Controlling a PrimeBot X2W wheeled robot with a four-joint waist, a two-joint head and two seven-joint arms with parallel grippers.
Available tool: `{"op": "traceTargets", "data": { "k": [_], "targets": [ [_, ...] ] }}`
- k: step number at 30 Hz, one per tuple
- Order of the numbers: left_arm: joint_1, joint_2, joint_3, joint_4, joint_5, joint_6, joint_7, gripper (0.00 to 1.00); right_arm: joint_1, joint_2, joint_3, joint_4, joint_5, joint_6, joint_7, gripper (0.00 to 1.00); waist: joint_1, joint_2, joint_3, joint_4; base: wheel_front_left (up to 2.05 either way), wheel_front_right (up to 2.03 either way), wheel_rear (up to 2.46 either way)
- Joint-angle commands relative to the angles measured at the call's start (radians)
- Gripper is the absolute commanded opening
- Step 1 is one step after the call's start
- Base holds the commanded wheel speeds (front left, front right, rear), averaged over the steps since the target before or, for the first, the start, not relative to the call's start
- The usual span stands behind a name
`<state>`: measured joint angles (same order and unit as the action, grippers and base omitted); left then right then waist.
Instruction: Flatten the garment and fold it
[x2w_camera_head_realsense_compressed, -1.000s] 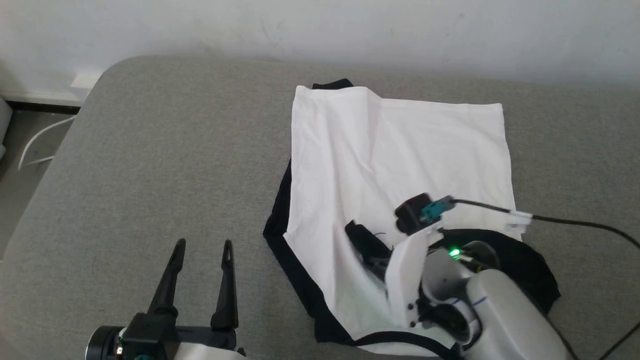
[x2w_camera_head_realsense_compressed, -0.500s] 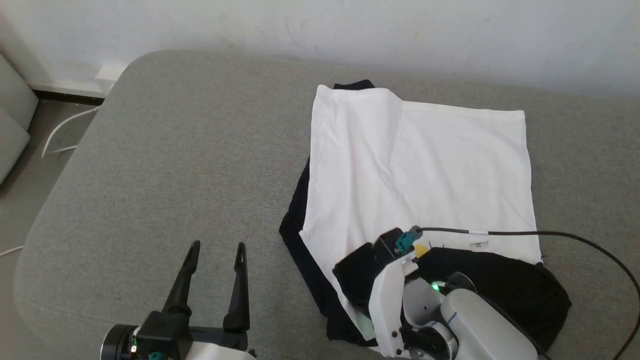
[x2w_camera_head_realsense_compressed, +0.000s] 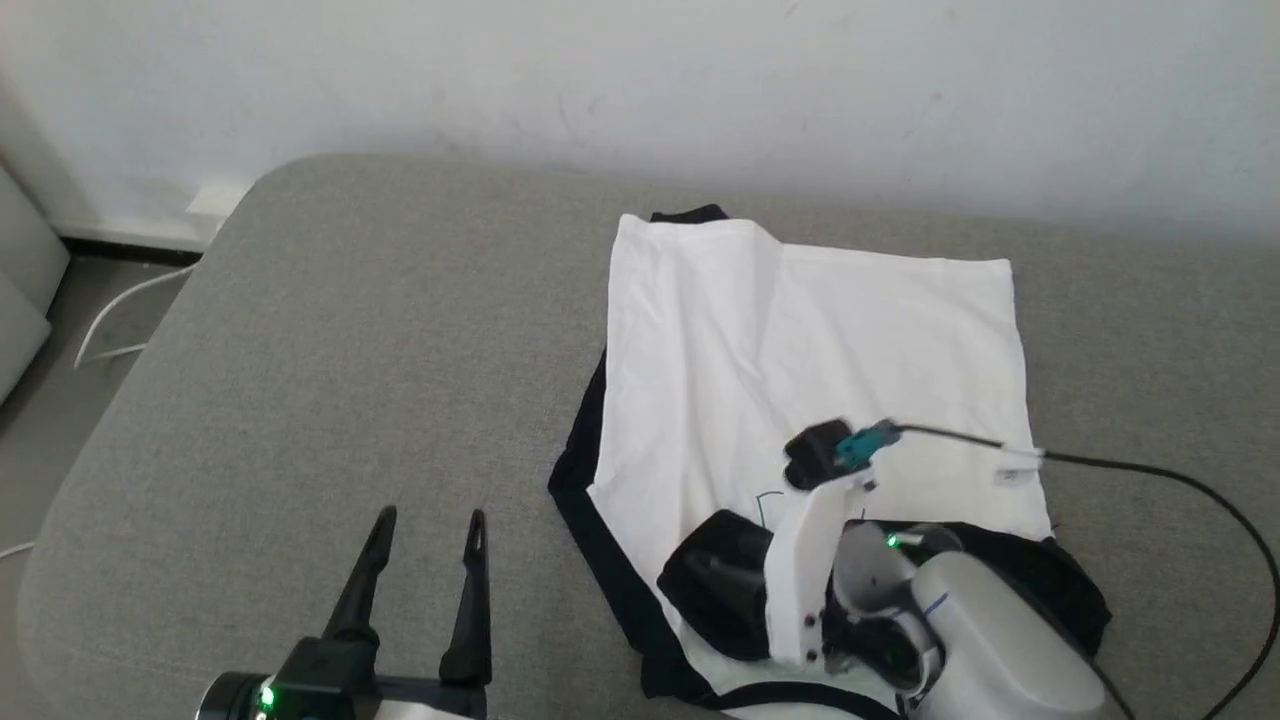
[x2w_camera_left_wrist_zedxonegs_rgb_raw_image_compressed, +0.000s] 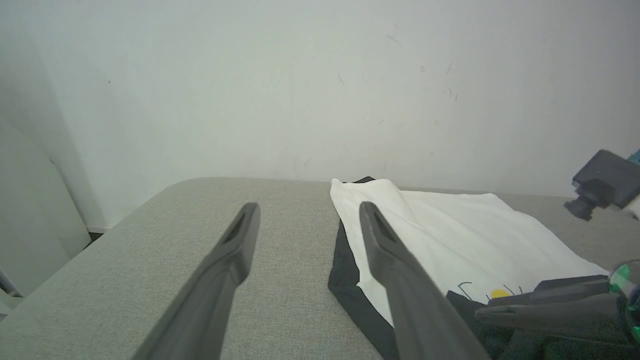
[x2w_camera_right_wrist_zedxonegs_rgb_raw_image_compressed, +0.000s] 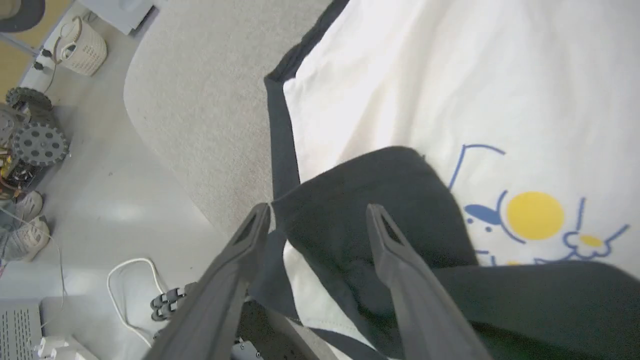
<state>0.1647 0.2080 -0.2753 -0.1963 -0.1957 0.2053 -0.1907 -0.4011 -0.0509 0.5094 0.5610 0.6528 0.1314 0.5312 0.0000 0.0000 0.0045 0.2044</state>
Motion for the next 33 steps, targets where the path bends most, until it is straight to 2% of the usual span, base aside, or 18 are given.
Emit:
{"op": "traceTargets", "data": {
  "k": [1, 4, 8, 12, 15, 22, 26, 30, 33],
  "targets": [
    [0.018, 0.011, 0.003, -0.007, -0.007, 0.009, 0.006, 1.00, 0.013, 0.001, -0.048, -0.042, -0.004, -0.001, -0.026, 1.00, 0.0000, 0.0000, -0.022, -0.025, 0.00, 0.00, 0.00],
    [0.032, 0.020, 0.008, -0.016, -0.008, 0.015, 0.014, 1.00, 0.057, -0.002, -0.174, -0.155, -0.049, -0.001, -0.111, 1.00, 0.0000, 0.0000, -0.030, -0.045, 0.00, 0.00, 0.00],
    [0.039, 0.028, 0.017, -0.026, -0.010, 0.021, 0.015, 1.00, 0.143, -0.003, -0.353, -0.361, -0.174, -0.001, -0.304, 1.00, 0.0000, 0.0000, -0.021, -0.072, 0.00, 0.00, 0.00],
    [0.036, 0.034, 0.027, -0.025, -0.015, 0.023, 0.010, 1.00, 0.260, -0.001, -0.488, -0.549, -0.290, -0.001, -0.454, 1.00, 0.0000, 0.0000, 0.001, -0.099, 0.00, 0.00, 0.00],
    [0.028, 0.035, 0.036, -0.022, -0.019, 0.026, 0.000, 1.00, 0.353, 0.000, -0.572, -0.642, -0.351, -0.001, -0.555, 1.00, 0.0000, 0.0000, 0.025, -0.117, 0.00, 0.00, 0.00],
    [0.013, 0.033, 0.058, -0.012, -0.034, 0.031, -0.024, 1.00, 0.498, 0.000, -0.647, -0.668, -0.386, -0.001, -0.703, 1.00, 0.0000, 0.0000, 0.067, -0.152, 0.00, 0.00, 0.00],
    [0.004, 0.034, 0.069, 0.006, -0.045, 0.030, -0.030, 1.00, 0.534, 0.001, -0.648, -0.638, -0.340, -0.001, -0.740, 1.00, 0.0000, 0.0000, 0.082, -0.173, 0.00, 0.00, 0.00],
    [-0.040, 0.068, 0.068, 0.028, -0.035, 0.012, 0.005, 1.00, 0.527, 0.001, -0.644, -0.631, -0.343, -0.001, -0.759, 1.00, 0.0000, 0.0000, 0.096, -0.185, 0.00, 0.00, 0.00],
    [-0.113, 0.110, 0.058, 0.061, -0.021, -0.018, 0.075, 1.00, 0.509, 0.001, -0.644, -0.642, -0.348, -0.001, -0.766, 1.00, 0.0000, 0.0000, 0.120, -0.185, 0.00, 0.00, 0.00]
  ]
}}
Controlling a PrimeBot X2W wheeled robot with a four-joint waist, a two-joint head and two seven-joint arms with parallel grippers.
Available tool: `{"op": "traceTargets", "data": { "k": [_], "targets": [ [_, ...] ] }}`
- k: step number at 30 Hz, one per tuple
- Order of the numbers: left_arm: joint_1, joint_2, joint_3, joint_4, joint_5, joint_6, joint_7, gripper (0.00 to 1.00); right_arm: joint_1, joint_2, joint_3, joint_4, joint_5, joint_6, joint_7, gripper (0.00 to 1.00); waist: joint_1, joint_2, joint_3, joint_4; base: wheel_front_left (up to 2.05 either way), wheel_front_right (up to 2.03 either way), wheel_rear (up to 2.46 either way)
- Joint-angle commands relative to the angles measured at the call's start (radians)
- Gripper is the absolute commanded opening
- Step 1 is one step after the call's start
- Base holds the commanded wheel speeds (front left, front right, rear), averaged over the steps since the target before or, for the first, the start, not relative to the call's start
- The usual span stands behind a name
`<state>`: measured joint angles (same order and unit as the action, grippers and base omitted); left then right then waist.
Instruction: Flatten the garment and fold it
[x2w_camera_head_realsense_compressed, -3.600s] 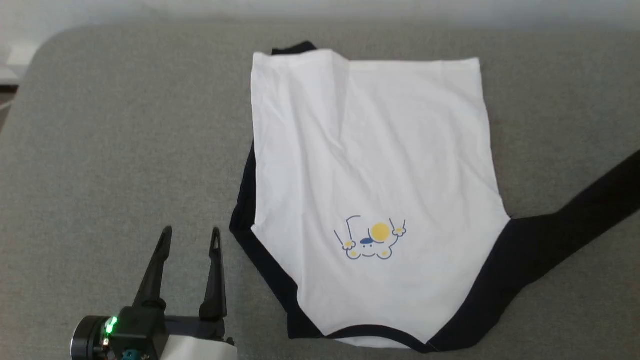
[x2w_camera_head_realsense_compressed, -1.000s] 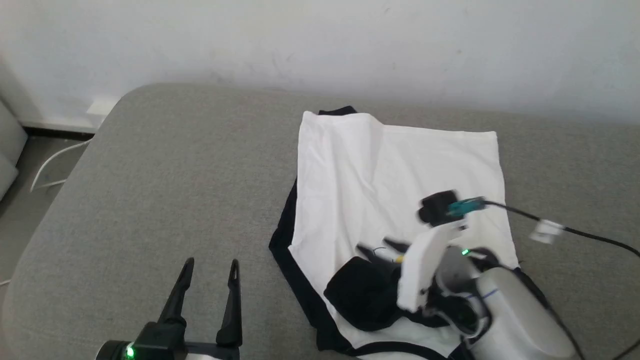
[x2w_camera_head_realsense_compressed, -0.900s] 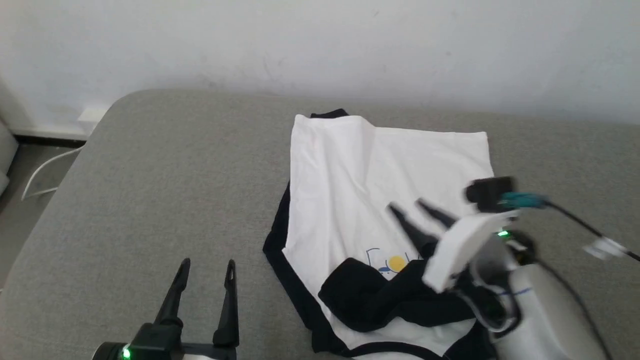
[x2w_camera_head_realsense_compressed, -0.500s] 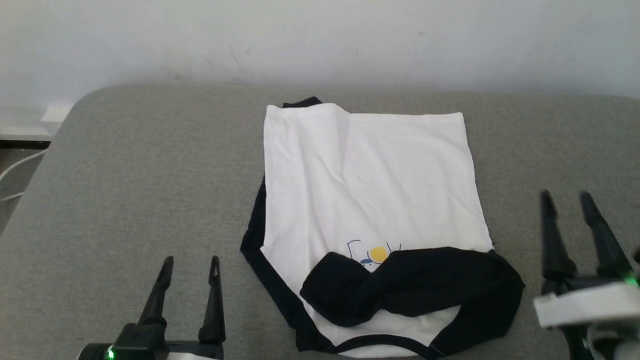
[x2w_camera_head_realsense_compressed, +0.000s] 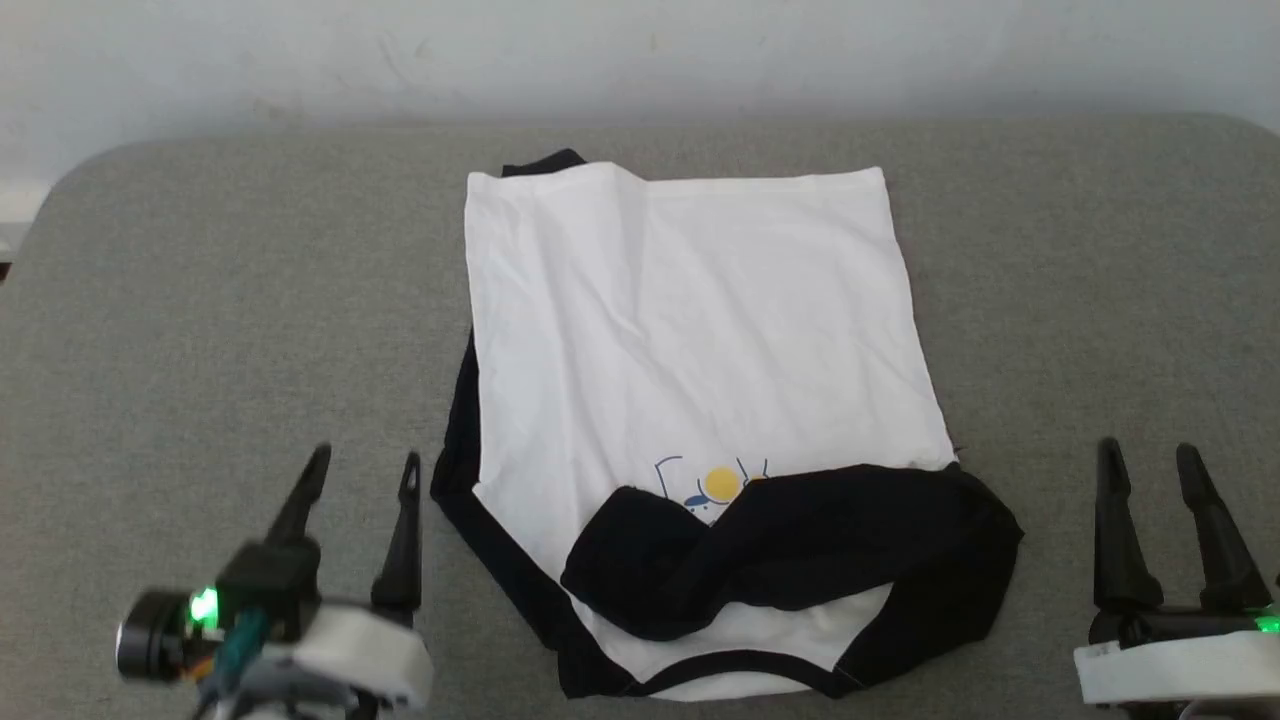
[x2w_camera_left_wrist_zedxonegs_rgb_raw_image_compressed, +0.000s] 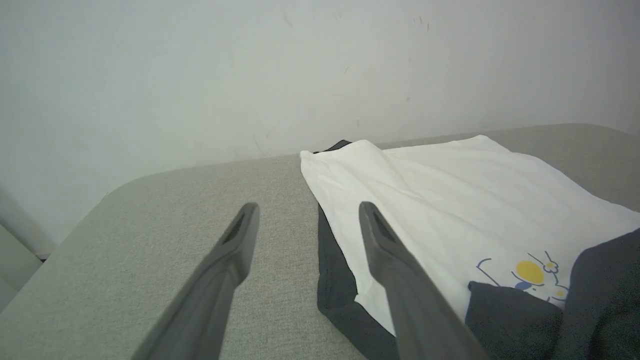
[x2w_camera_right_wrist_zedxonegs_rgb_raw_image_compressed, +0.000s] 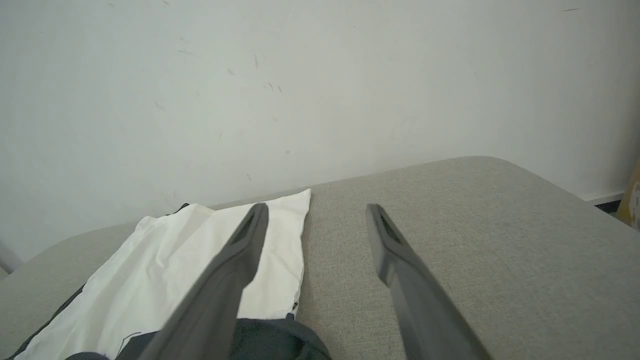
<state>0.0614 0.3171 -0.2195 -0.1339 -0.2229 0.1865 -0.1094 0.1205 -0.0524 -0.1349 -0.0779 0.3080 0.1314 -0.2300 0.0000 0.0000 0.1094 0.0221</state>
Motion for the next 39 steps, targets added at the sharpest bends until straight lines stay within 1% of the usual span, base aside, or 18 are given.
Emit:
{"op": "traceTargets", "data": {
  "k": [1, 5, 8, 10, 14, 16, 21, 27, 32, 39],
  "targets": [
    [-0.040, 0.015, -0.003, 0.012, 0.011, -0.014, 0.019, 1.00, -0.018, 0.002, 0.000, -0.007, -0.005, -0.001, -0.006, 1.00, 0.0000, 0.0000, 0.025, -0.002, 0.00, 0.00, 0.00],
    [-0.168, 0.039, -0.020, 0.083, -0.021, -0.074, 0.145, 1.00, -0.036, 0.002, -0.003, -0.026, -0.015, -0.001, -0.009, 1.00, 0.0000, 0.0000, 0.076, 0.004, 0.00, 0.00, 0.00],
    [-0.263, 0.040, -0.022, 0.158, -0.062, -0.108, 0.239, 1.00, -0.048, 0.002, -0.002, -0.037, -0.021, -0.001, -0.003, 1.00, 0.0000, 0.0000, 0.114, 0.007, 0.00, 0.00, 0.00],
    [-0.318, 0.032, -0.022, 0.213, -0.089, -0.122, 0.294, 1.00, -0.055, 0.002, 0.001, -0.043, -0.023, -0.001, -0.002, 1.00, 0.0000, 0.0000, 0.134, 0.008, 0.00, 0.00, 0.00],
    [-0.398, 0.010, -0.019, 0.316, -0.133, -0.133, 0.366, 1.00, -0.068, 0.002, 0.006, -0.051, -0.026, -0.001, 0.001, 1.00, 0.0000, 0.0000, 0.161, 0.004, 0.00, 0.00, 0.00],
    [-0.426, 0.010, -0.029, 0.364, -0.132, -0.137, 0.394, 1.00, -0.074, 0.002, 0.005, -0.054, -0.030, -0.001, 0.005, 1.00, 0.0000, 0.0000, 0.169, 0.001, 0.00, 0.00, 0.00],
    [-0.480, 0.000, -0.042, 0.443, -0.139, -0.150, 0.410, 1.00, -0.082, 0.002, -0.008, -0.063, -0.036, -0.001, 0.014, 1.00, 0.0000, 0.0000, 0.183, -0.002, 0.00, 0.00, 0.00],
    [-0.527, -0.025, -0.052, 0.498, -0.159, -0.170, 0.402, 1.00, -0.080, 0.002, -0.011, -0.059, -0.036, -0.001, 0.022, 1.00, 0.0000, 0.0000, 0.192, -0.002, 0.00, 0.00, 0.00],
    [-0.553, -0.032, -0.061, 0.549, -0.167, -0.181, 0.402, 1.00, -0.082, 0.002, -0.004, -0.057, -0.040, -0.001, 0.029, 1.00, 0.0000, 0.0000, 0.196, -0.010, 0.00, 0.00, 0.00],
    [-0.578, -0.022, -0.056, 0.602, -0.172, -0.177, 0.396, 1.00, -0.082, 0.002, -0.011, -0.060, -0.045, -0.001, 0.034, 1.00, 0.0000, 0.0000, 0.201, -0.024, 0.00, 0.00, 0.00]
  ]
}}
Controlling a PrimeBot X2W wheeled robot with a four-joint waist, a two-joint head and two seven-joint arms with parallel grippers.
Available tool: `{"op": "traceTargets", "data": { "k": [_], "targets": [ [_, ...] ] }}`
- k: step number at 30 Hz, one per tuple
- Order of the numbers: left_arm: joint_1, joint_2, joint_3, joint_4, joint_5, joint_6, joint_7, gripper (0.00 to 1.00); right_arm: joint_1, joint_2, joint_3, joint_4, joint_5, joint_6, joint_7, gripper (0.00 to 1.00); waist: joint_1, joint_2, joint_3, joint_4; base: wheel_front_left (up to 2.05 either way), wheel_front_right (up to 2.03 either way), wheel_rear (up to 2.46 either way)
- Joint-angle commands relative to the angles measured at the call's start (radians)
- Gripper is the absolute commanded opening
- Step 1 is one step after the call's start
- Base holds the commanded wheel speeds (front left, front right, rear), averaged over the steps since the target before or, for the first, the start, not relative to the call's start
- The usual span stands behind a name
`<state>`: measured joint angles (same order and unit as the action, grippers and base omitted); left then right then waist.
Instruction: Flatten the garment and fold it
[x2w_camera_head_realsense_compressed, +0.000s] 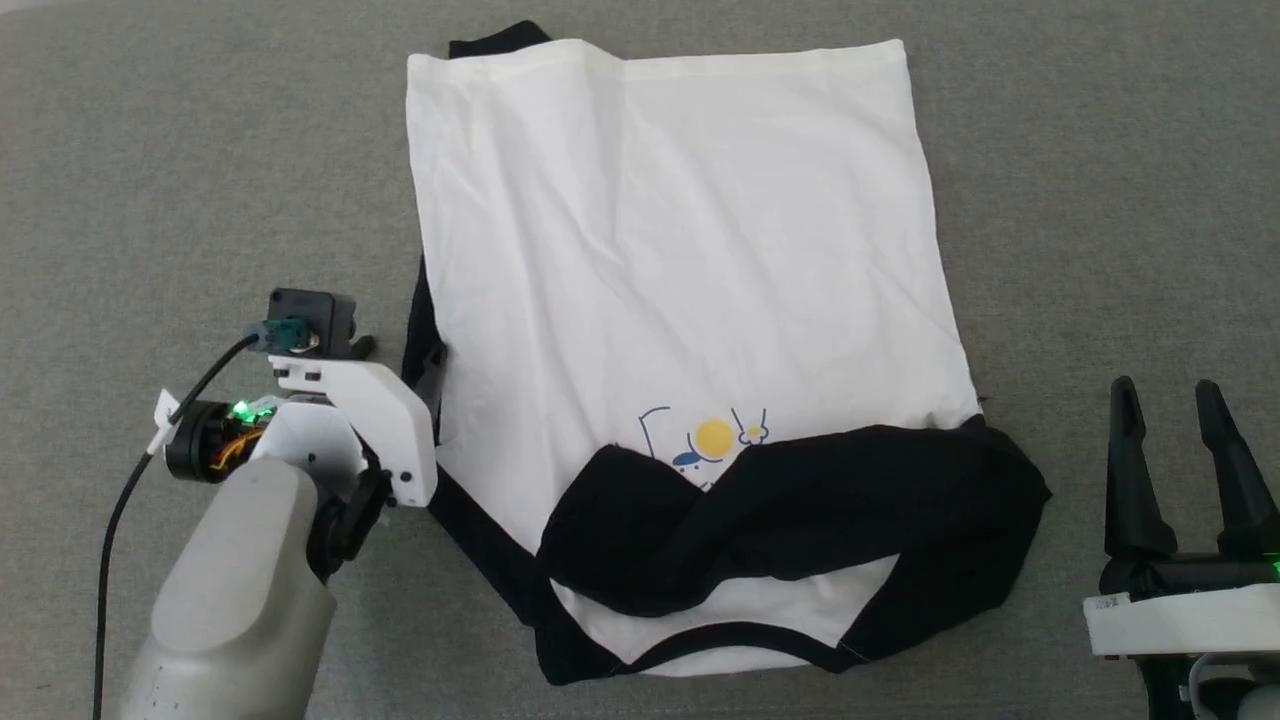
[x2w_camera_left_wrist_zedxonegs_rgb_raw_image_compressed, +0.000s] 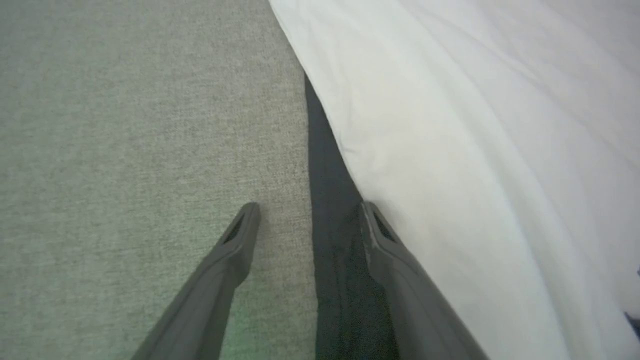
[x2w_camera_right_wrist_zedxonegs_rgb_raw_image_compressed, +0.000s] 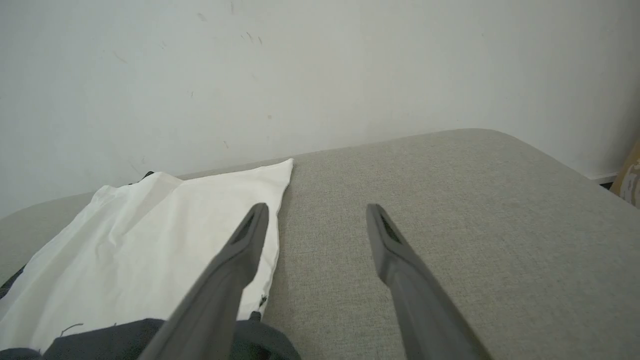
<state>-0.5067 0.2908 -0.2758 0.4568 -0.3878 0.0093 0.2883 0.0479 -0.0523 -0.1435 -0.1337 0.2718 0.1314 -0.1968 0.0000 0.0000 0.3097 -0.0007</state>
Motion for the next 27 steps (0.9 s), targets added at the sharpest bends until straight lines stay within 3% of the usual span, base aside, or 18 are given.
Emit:
{"op": "traceTargets", "data": {
  "k": [1, 8, 13, 17, 20, 21, 23, 24, 26, 27],
  "targets": [
    [-0.012, 0.007, 0.003, 0.014, -0.008, 0.002, -0.004, 1.00, -0.008, 0.002, -0.002, -0.004, -0.010, -0.001, 0.001, 1.00, 0.0000, 0.0000, 0.002, -0.002, 0.00, 0.00, 0.00],
    [-0.014, 0.016, 0.001, 0.023, -0.007, 0.013, -0.003, 1.00, 0.001, 0.002, 0.000, 0.005, -0.007, -0.001, 0.003, 1.00, 0.0000, 0.0000, -0.005, 0.004, 0.00, 0.00, 0.00],
    [-0.009, -0.013, -0.015, 0.033, -0.031, 0.001, 0.021, 1.00, -0.001, 0.002, 0.000, 0.007, -0.010, -0.001, 0.007, 1.00, 0.0000, 0.0000, -0.010, 0.012, 0.00, 0.00, 0.00],
    [-0.022, -0.026, -0.025, 0.052, -0.037, -0.004, 0.028, 0.84, -0.006, 0.002, 0.000, 0.004, -0.015, -0.001, 0.013, 1.00, 0.0000, 0.0000, -0.007, 0.011, 0.00, 0.00, 0.00],
    [-0.034, -0.027, -0.027, 0.071, -0.043, -0.006, 0.036, 0.82, -0.007, 0.002, -0.002, 0.000, -0.018, -0.001, 0.018, 1.00, 0.0000, 0.0000, -0.003, 0.003, 0.00, 0.00, 0.00],
    [-0.039, -0.026, -0.028, 0.077, -0.043, -0.007, 0.039, 0.72, -0.007, 0.002, -0.004, -0.001, -0.019, -0.001, 0.019, 1.00, 0.0000, 0.0000, -0.001, 0.000, 0.00, 0.00, 0.00],
    [-0.046, -0.026, -0.030, 0.091, -0.048, -0.010, 0.047, 0.43, -0.007, 0.002, -0.008, -0.002, -0.019, -0.001, 0.020, 1.00, 0.0000, 0.0000, 0.001, -0.006, 0.00, 0.00, 0.00],
    [-0.046, -0.026, -0.030, 0.091, -0.048, -0.010, 0.047, 0.43, -0.007, 0.002, -0.008, -0.002, -0.019, -0.001, 0.020, 1.00, 0.0000, 0.0000, 0.001, -0.006, 0.00, 0.00, 0.00],
    [-0.052, -0.024, -0.031, 0.102, -0.054, -0.016, 0.054, 0.11, -0.006, 0.002, -0.014, -0.002, -0.019, -0.001, 0.020, 1.00, 0.0000, 0.0000, 0.003, -0.011, 0.00, 0.00, 0.00],
    [-0.053, -0.025, -0.032, 0.108, -0.061, -0.024, 0.060, 0.00, -0.006, 0.002, -0.017, -0.002, -0.019, -0.001, 0.020, 1.00, 0.0000, 0.0000, 0.003, -0.014, 0.00, 0.00, 0.00]
  ]
}}
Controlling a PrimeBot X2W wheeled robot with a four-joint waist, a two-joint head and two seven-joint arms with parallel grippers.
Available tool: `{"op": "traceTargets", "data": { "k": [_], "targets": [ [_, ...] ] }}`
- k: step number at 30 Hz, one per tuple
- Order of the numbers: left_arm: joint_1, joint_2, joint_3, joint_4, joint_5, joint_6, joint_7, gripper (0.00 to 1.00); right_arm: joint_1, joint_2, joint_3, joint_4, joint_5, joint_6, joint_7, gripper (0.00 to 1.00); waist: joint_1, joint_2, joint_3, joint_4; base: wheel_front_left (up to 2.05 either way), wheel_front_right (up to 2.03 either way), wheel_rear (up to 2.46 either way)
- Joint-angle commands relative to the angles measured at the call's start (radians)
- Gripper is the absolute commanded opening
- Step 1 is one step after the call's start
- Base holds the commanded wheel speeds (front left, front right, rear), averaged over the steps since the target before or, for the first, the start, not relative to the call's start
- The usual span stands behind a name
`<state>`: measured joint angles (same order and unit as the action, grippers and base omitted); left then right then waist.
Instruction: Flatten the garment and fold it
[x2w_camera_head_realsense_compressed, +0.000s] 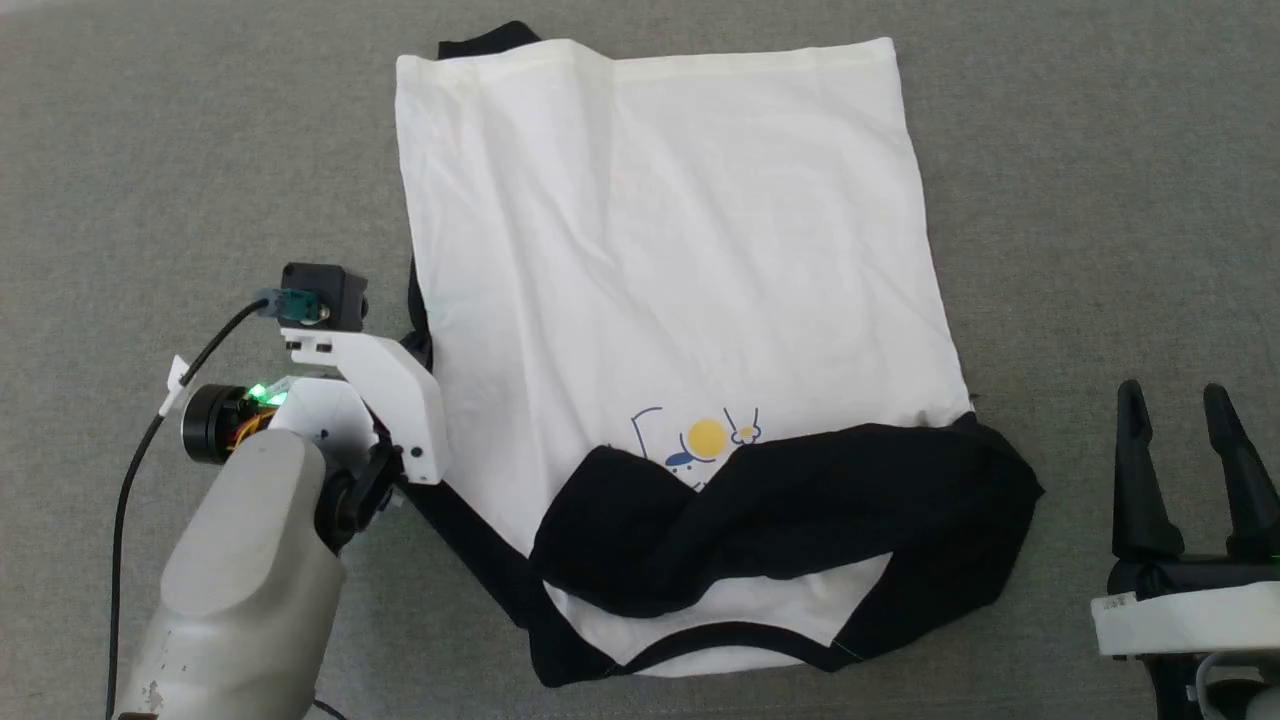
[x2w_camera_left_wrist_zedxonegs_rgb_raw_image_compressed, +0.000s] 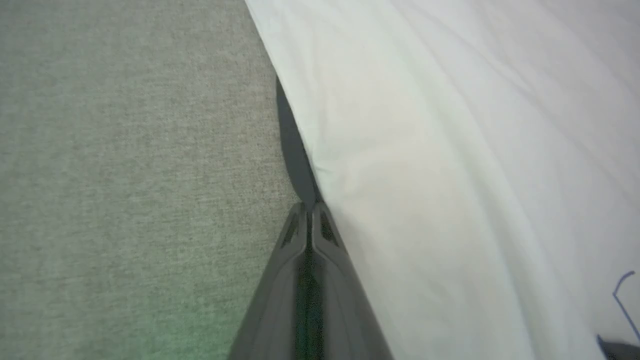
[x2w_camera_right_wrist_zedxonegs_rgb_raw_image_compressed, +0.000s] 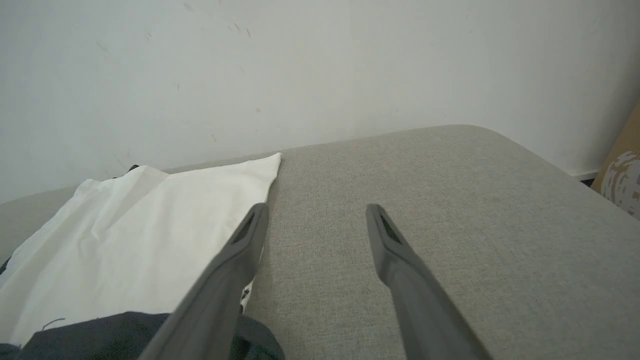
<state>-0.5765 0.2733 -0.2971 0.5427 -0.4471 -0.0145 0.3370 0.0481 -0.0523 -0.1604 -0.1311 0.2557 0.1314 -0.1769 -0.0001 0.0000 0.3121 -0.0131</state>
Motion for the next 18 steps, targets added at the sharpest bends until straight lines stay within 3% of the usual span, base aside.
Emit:
{"op": "traceTargets", "data": {
  "k": [1, 6, 18],
  "targets": [
    [0.015, -0.008, -0.013, 0.026, -0.007, -0.008, 0.019, 0.00, -0.006, 0.002, -0.003, -0.004, -0.003, -0.001, 0.000, 1.00, 0.0001, 0.0000, 0.001, -0.003, 0.00, 0.00, 0.00],
    [0.010, -0.011, -0.004, 0.033, -0.030, -0.018, 0.017, 0.00, -0.011, 0.002, -0.012, 0.002, -0.002, -0.001, -0.001, 1.00, 0.0001, 0.0000, -0.002, -0.008, 0.00, 0.00, 0.00],
    [0.024, -0.004, 0.040, -0.015, -0.047, 0.019, -0.095, 0.00, -0.005, 0.002, -0.011, 0.017, -0.003, -0.001, -0.003, 1.00, 0.0001, 0.0000, -0.038, 0.015, 0.00, 0.00, 0.00]
  ]
}}
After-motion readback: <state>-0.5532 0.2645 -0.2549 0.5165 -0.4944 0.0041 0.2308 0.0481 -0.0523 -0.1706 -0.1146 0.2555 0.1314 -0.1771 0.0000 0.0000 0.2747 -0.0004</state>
